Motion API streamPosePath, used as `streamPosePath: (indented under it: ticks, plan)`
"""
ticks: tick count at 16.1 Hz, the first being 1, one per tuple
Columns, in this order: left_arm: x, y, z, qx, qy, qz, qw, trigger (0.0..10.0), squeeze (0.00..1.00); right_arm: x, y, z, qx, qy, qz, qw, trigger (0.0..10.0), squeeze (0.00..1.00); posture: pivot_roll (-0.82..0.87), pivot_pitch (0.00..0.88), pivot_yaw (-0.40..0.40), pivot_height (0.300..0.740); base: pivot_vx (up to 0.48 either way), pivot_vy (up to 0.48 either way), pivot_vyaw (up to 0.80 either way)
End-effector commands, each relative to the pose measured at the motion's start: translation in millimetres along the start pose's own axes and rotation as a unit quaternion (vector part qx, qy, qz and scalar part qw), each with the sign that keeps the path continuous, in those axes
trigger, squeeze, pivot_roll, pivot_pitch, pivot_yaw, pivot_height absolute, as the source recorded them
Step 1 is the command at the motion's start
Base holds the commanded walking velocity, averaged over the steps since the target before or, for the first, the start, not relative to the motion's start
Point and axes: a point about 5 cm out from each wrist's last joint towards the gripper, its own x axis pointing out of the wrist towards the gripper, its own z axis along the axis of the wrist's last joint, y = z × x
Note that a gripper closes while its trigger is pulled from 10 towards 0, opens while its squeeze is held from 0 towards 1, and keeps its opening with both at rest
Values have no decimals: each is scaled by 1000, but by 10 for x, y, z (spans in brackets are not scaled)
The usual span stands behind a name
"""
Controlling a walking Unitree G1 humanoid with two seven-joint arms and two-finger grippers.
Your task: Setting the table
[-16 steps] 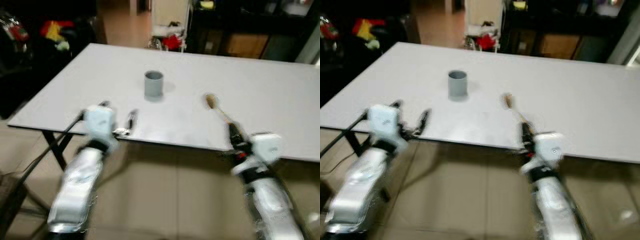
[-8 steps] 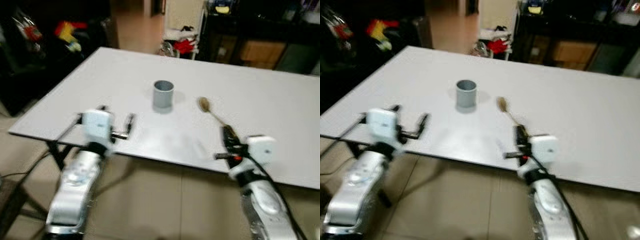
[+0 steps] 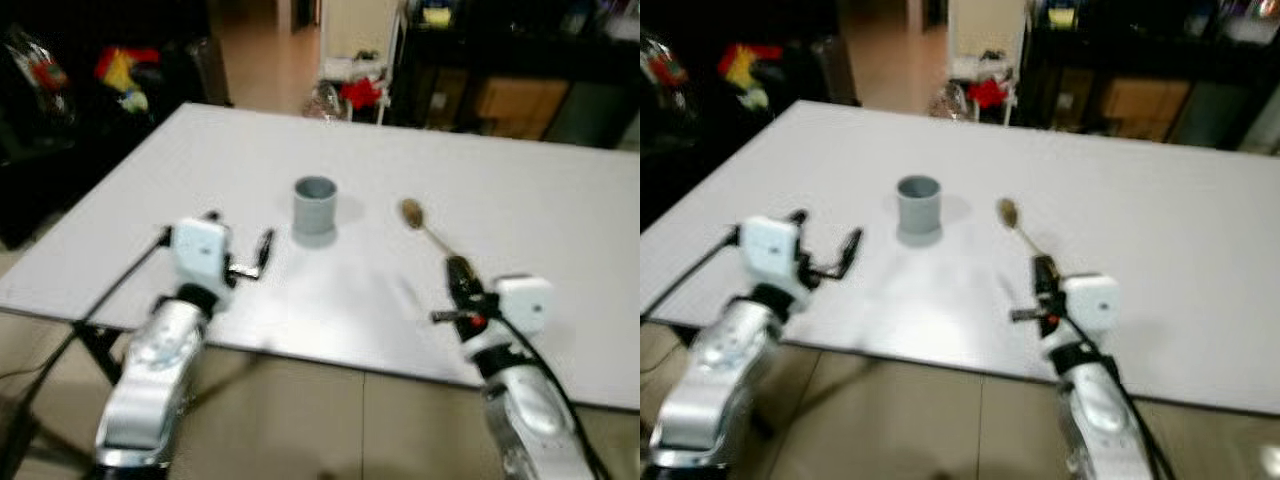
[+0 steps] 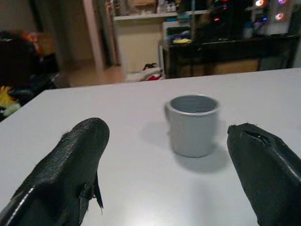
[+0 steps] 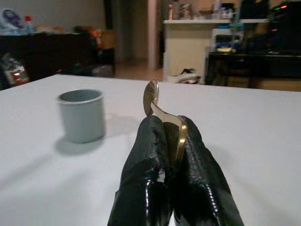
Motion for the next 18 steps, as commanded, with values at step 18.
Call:
streamPosePath:
  ticks: [18]
  plan:
    - [82,-127,58,13,-6,-22,1000,10000,0,37,-110,15,2,3,-3,1000,10000,0,19,0,2,740,0,79,-83]
